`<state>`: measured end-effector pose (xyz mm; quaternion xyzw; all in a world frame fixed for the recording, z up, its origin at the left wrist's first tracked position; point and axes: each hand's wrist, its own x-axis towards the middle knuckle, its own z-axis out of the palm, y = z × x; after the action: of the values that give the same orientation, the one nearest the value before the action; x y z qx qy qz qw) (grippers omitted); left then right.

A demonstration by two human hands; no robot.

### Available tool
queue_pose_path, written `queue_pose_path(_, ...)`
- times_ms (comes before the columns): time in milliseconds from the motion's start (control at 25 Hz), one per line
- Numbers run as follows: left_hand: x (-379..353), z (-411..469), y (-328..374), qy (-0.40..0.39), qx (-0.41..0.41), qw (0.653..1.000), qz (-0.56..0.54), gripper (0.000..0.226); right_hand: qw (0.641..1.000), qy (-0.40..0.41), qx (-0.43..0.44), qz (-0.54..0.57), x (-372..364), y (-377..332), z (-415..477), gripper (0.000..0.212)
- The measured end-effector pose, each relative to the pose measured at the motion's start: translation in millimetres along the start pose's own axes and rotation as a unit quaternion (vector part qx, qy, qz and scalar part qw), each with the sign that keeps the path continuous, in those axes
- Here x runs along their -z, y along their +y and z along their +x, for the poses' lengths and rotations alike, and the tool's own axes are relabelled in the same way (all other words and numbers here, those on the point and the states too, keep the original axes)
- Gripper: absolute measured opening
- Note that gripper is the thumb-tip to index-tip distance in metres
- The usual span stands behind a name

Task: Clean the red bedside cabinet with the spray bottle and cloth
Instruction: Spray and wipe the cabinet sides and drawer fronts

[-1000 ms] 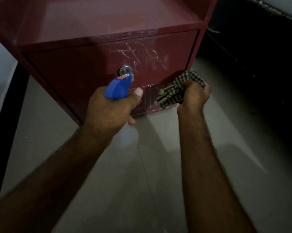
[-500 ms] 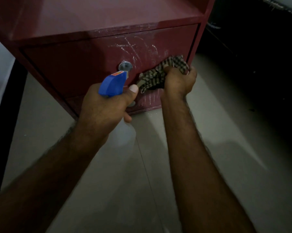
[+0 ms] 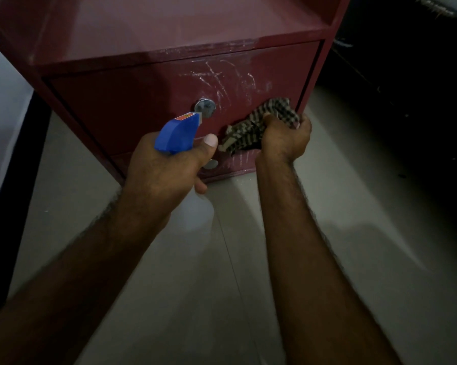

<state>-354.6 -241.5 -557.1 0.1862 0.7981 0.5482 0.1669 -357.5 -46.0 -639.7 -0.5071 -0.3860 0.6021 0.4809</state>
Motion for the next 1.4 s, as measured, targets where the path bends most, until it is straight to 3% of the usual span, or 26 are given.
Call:
queue_pose_path(80, 2, 0, -1, -0.002, 0.0, 1.0, 0.001, 0.02, 1.0, 0.004, -0.005, 0.005, -1, -2, 0, 0.067)
queue_pose_path(240, 4, 2, -3, -0.004, 0.001, 1.0, 0.007, 0.026, 0.997, -0.017, 0.067, 0.042, -11, -19, -5, 0.071)
queue_pose_path(440, 7, 1, -4, 0.004, 0.003, 1.0, 0.006, 0.027, 0.999, 0.004, 0.028, 0.021, -6, -15, -6, 0.059)
queue_pose_path(560, 9, 2, -5, -0.003, -0.005, 1.0, 0.005, 0.017, 0.995, -0.031, 0.061, 0.067, -13, -28, -15, 0.069)
queue_pose_path(640, 9, 3, -6, 0.002, -0.002, 1.0, 0.004, 0.029, 0.993, -0.048, 0.077, 0.075, -14, -29, -19, 0.074)
queue_pose_path(720, 8, 3, -6, 0.01, 0.008, 1.0, 0.003, 0.039, 0.996, -0.04, 0.052, 0.053, -11, -18, -18, 0.062)
queue_pose_path(800, 9, 2, -6, 0.002, 0.009, 1.0, 0.006, 0.03, 0.999, -0.031, 0.011, 0.028, -6, -6, -19, 0.045)
queue_pose_path(880, 9, 1, -4, -0.004, 0.003, 1.0, 0.008, 0.02, 0.999, -0.04, -0.016, 0.017, -5, -6, -23, 0.045)
queue_pose_path(1080, 12, 1, -6, -0.001, -0.001, 1.0, 0.003, 0.018, 0.995, -0.082, 0.045, 0.036, -17, -26, -32, 0.08)
queue_pose_path(1280, 14, -1, -6, -0.005, -0.004, 1.0, 0.001, 0.019, 0.999, -0.041, 0.017, 0.003, -8, -4, -28, 0.073)
queue_pose_path(1400, 16, -2, -4, 0.004, -0.007, 1.0, 0.005, 0.018, 0.998, -0.056, 0.038, -0.005, -12, -9, -35, 0.076)
